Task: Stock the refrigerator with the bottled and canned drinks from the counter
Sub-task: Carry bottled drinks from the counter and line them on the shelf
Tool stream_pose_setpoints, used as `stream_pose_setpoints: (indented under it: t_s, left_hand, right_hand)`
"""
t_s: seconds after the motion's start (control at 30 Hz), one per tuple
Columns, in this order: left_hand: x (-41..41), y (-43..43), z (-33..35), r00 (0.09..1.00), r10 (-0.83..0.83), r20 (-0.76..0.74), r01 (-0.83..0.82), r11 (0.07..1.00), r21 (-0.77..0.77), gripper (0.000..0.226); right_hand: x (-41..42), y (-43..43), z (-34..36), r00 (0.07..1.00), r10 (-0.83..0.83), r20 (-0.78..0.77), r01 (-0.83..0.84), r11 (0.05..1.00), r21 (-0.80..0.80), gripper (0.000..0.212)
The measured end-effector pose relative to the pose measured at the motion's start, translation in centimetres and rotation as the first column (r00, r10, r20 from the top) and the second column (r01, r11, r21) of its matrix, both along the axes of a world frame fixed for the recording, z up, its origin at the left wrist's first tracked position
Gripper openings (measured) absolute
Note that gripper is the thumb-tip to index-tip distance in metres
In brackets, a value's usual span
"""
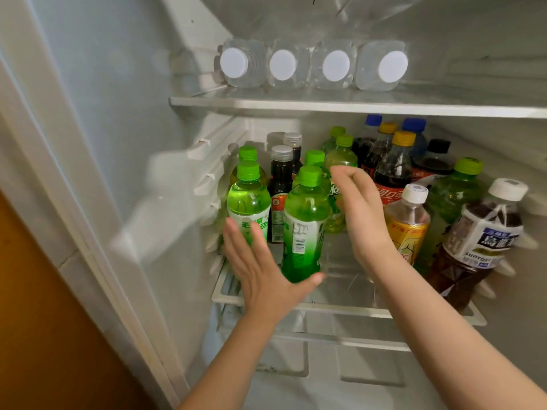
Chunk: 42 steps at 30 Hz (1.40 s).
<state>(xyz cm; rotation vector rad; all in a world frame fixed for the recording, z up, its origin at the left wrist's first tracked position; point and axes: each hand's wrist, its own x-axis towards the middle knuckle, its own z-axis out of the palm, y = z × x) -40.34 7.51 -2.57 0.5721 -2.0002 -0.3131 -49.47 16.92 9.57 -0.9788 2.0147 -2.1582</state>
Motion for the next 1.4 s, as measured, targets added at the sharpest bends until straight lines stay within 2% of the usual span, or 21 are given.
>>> stream_pose_setpoints:
  t_s: [0.07, 0.17, 0.3, 0.43, 0.53, 0.6, 0.73, 0.8, 0.97, 1.03, 1.1, 1.17, 1.23, 1.3, 1.4]
  left_hand:
    - [-0.8, 0.7, -0.2, 0.999, 0.038, 0.0, -0.038, 0.997, -0.069, 0.126]
    - [-1.6, 1.0, -0.4, 0.996, 0.089, -0.007, -0.089, 0.993, -0.08, 0.119]
    - [-1.5, 0.5, -0.6, 0.996, 0.083, -0.028, -0.085, 0.992, -0.089, 0.112]
    - [-0.9, -0.7, -0.2, 0.996, 0.075, -0.046, -0.077, 0.996, -0.046, 0.116]
    - [-0.5, -1.4, 0.1, 0.997, 0.022, -0.079, -0.03, 0.995, -0.096, 0.114]
    - [-0.5, -1.4, 0.1, 0.997, 0.01, -0.081, -0.018, 0.995, -0.101, 0.114]
    - [-0.5, -1.5, -0.1, 0.997, 0.012, -0.073, -0.019, 0.995, -0.097, 0.114]
    - [-0.6, -1.5, -0.2, 0.997, 0.013, -0.077, -0.021, 0.995, -0.102, 0.113]
    - [-0.7, -1.5, -0.3, 0.997, 0.025, -0.078, -0.033, 0.995, -0.094, 0.118]
    - [-0.7, -1.4, -0.4, 0.997, 0.035, -0.07, -0.041, 0.996, -0.083, 0.117]
    - [-0.6, -1.4, -0.4, 0.996, 0.037, -0.076, -0.043, 0.996, -0.074, 0.112]
    - [-0.6, -1.5, -0.4, 0.995, 0.03, -0.098, -0.038, 0.996, -0.08, 0.103]
    - [-0.7, -1.6, -0.3, 0.993, 0.026, -0.113, -0.037, 0.995, -0.095, 0.098]
    - [-0.7, -1.6, -0.3, 0.993, 0.023, -0.118, -0.035, 0.994, -0.099, 0.098]
    - [-0.6, -1.7, -0.4, 0.993, 0.025, -0.112, -0.034, 0.996, -0.082, 0.095]
  right_hand:
    - [-0.5, 0.1, -0.6, 0.995, 0.009, 0.1, -0.014, 0.999, 0.045, 0.023]
    - [-0.6, -0.6, -2.1, 0.91, 0.219, 0.351, -0.267, 0.959, 0.095, 0.049]
    - [-0.5, -0.6, -2.4, 0.859, 0.213, 0.466, -0.285, 0.954, 0.088, 0.065]
    - [0.0, -0.9, -2.1, 0.774, 0.239, 0.586, -0.363, 0.926, 0.102, 0.062]
    - [0.6, -1.4, -2.2, 0.764, 0.231, 0.603, -0.405, 0.899, 0.169, 0.067]
    - [0.4, -1.4, -1.9, 0.806, 0.17, 0.567, -0.356, 0.904, 0.235, 0.065]
    - [-0.6, -1.4, -1.5, 0.918, 0.036, 0.395, -0.212, 0.885, 0.414, 0.055]
    - [-1.2, -1.5, -1.4, 0.933, 0.024, 0.36, -0.192, 0.878, 0.439, 0.052]
    - [-2.6, -1.5, -0.7, 0.889, 0.057, 0.455, -0.291, 0.838, 0.463, 0.047]
    - [-3.3, -1.6, 0.3, 0.921, 0.053, 0.386, -0.281, 0.777, 0.563, 0.036]
    - [-4.1, -2.2, 1.5, 0.973, 0.04, 0.229, -0.18, 0.751, 0.635, 0.028]
    - [-5.3, -3.1, 2.8, 0.999, 0.002, 0.037, -0.023, 0.813, 0.581, 0.023]
    - [-6.1, -4.3, 4.4, 0.997, 0.013, -0.07, 0.02, 0.889, 0.458, 0.014]
    - [-6.7, -5.7, 5.7, 0.992, 0.076, -0.106, -0.03, 0.922, 0.386, 0.01]
    - [-7.1, -7.5, 6.9, 0.978, 0.198, -0.071, -0.153, 0.902, 0.405, 0.022]
